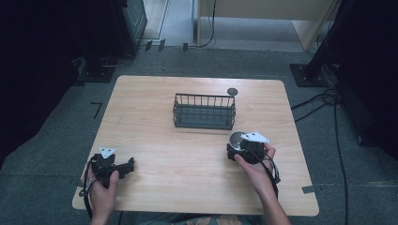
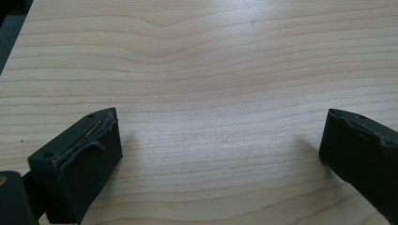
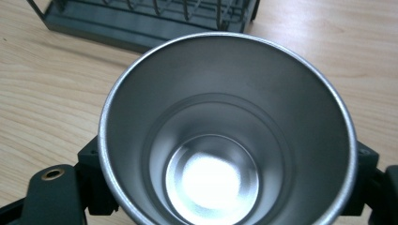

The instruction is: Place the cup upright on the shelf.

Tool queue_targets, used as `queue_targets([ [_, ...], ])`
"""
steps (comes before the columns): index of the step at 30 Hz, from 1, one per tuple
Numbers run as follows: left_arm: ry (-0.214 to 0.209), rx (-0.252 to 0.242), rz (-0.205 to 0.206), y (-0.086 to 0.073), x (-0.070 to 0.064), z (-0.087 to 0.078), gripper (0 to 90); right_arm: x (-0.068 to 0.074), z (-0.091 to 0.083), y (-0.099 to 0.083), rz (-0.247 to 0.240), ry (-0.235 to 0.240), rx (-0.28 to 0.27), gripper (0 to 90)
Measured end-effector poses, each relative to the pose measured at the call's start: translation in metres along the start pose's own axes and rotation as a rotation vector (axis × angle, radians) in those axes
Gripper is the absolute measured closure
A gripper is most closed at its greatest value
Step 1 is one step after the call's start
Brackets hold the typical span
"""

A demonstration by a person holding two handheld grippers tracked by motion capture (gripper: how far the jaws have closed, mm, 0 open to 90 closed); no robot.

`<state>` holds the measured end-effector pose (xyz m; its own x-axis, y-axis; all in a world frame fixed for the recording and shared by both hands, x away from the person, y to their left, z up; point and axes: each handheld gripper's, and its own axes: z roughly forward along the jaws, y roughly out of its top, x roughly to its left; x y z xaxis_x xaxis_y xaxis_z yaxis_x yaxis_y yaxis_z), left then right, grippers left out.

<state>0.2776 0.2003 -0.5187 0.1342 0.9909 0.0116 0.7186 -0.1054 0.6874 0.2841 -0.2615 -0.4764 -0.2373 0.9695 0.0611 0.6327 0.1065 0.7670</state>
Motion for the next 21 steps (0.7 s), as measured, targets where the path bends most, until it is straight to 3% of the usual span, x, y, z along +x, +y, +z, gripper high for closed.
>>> queue_targets([
  [21, 0.000, 0.001, 0.001, 0.000, 0.000, 0.000, 0.0, 0.019, -0.014, 0.050, -0.063, 0.045, -0.110, 18.1],
])
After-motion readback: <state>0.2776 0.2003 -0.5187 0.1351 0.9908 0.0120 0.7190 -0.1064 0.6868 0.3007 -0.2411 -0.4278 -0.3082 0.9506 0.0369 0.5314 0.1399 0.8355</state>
